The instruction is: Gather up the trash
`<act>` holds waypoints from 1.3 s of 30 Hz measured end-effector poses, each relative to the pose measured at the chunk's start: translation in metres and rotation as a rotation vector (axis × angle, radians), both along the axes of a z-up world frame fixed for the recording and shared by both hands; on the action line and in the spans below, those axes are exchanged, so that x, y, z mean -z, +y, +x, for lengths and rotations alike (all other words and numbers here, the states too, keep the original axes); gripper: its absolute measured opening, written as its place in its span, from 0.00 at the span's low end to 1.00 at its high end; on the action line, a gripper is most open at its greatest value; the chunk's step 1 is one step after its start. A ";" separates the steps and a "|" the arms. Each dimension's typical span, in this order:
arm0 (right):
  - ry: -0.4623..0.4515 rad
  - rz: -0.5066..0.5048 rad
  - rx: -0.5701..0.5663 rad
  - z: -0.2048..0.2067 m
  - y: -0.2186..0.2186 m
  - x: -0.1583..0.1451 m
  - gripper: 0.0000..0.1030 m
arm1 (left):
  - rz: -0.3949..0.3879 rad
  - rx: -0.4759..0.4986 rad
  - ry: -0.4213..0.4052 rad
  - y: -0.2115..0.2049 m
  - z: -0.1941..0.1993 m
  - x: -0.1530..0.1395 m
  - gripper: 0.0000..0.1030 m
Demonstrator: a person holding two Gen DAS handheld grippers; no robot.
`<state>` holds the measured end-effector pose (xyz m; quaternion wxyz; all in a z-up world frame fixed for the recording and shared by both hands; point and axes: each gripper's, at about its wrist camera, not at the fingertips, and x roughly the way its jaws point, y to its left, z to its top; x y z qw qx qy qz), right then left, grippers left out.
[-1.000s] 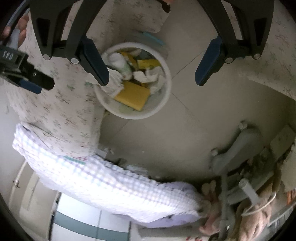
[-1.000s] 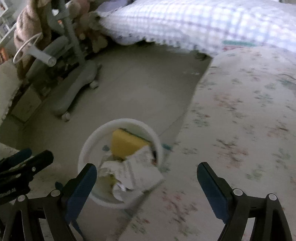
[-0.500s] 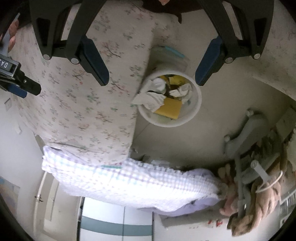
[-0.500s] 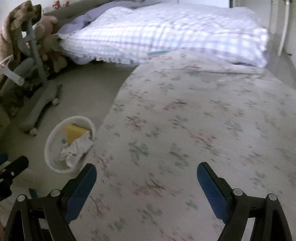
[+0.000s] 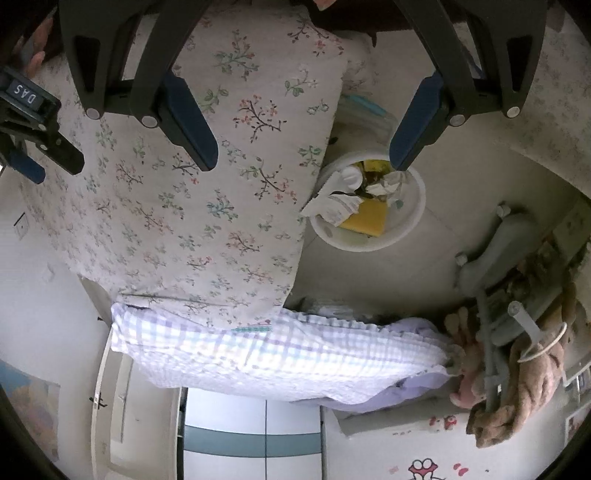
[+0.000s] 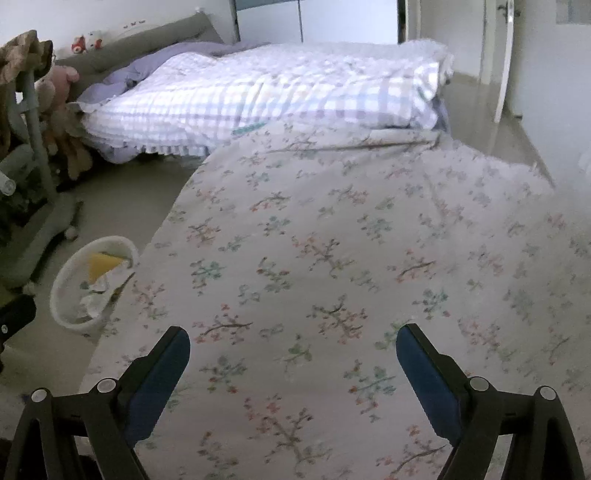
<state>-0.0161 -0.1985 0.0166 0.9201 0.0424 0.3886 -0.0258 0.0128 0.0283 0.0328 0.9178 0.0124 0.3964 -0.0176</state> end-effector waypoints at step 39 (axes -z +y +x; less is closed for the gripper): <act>0.031 0.034 0.010 0.000 -0.005 0.011 0.91 | -0.002 0.027 0.004 -0.006 -0.002 0.002 0.93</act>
